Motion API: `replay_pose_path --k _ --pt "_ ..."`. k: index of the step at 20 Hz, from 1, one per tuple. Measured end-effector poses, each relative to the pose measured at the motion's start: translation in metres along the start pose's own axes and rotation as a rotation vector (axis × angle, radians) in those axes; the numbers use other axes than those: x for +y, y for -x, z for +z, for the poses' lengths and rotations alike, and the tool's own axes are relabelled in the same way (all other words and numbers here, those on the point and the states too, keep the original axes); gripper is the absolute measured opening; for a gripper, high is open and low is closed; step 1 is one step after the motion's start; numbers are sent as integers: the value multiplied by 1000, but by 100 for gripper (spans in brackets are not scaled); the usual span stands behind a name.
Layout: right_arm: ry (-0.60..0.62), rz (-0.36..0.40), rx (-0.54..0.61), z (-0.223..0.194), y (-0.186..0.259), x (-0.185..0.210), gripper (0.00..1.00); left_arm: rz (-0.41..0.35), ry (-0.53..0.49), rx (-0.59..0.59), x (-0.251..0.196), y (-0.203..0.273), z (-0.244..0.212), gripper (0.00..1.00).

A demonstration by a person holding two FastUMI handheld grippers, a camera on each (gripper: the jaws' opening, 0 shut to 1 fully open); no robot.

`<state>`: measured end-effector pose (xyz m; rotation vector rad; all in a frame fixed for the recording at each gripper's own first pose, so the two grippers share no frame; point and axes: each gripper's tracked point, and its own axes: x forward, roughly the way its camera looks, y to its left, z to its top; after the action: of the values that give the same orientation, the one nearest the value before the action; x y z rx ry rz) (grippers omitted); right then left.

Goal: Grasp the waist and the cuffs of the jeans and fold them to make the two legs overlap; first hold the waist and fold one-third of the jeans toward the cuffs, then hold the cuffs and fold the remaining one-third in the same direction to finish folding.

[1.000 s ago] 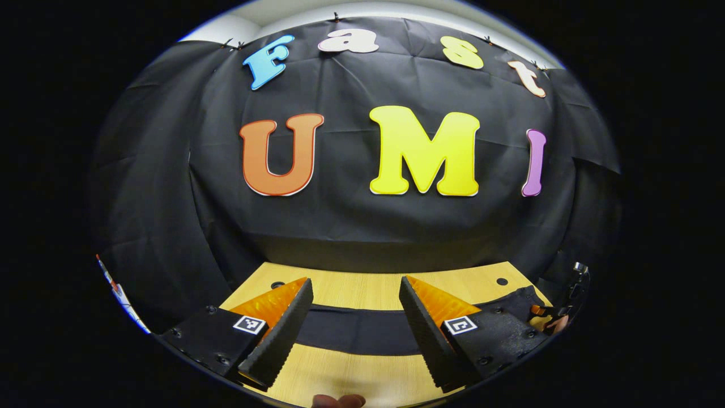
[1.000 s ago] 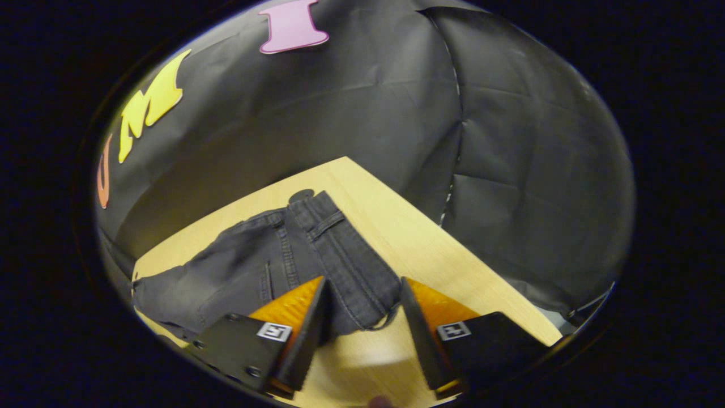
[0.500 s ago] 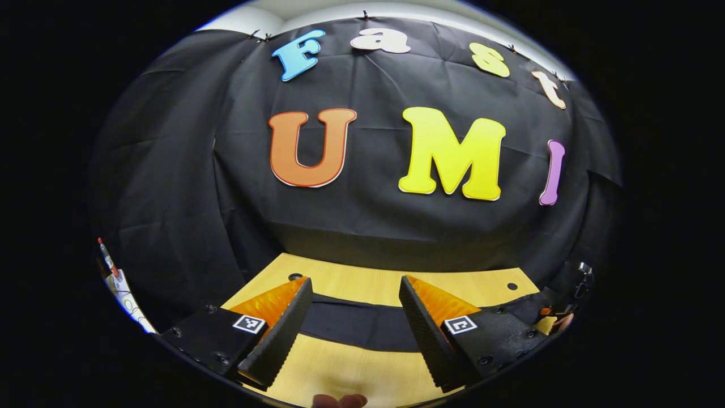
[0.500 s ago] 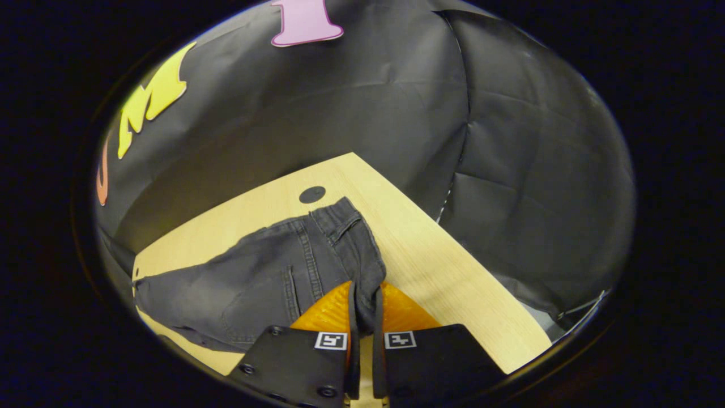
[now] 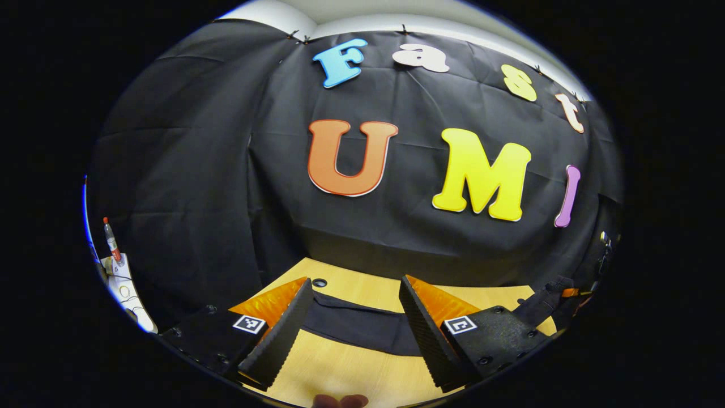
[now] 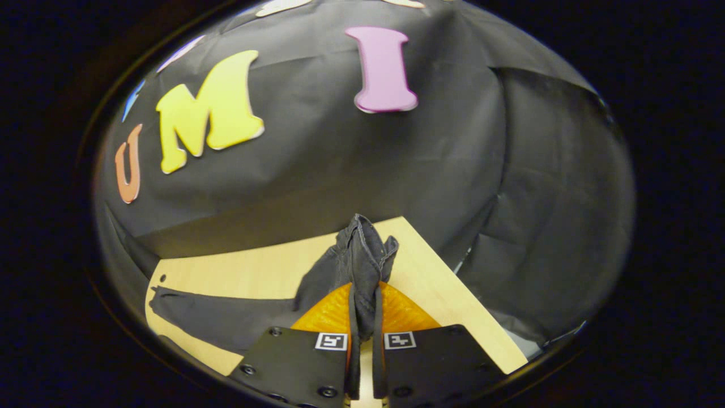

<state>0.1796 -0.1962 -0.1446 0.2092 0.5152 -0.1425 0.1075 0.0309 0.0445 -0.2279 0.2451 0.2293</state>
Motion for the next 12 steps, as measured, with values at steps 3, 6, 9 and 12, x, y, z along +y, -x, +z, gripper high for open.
replay_pose_path --k 3,6,9,12 --pt "79 67 -63 16 32 87 9 30 23 -16 25 2 1 99" --pt "105 162 -76 11 37 189 5 67 11 -25 55 10 2 99" --pt "151 240 -44 -26 29 269 9 100 -1 -13 88 22 0 99" --pt "221 315 1 -80 19 340 8 151 -6 3 120 33 -2 98"
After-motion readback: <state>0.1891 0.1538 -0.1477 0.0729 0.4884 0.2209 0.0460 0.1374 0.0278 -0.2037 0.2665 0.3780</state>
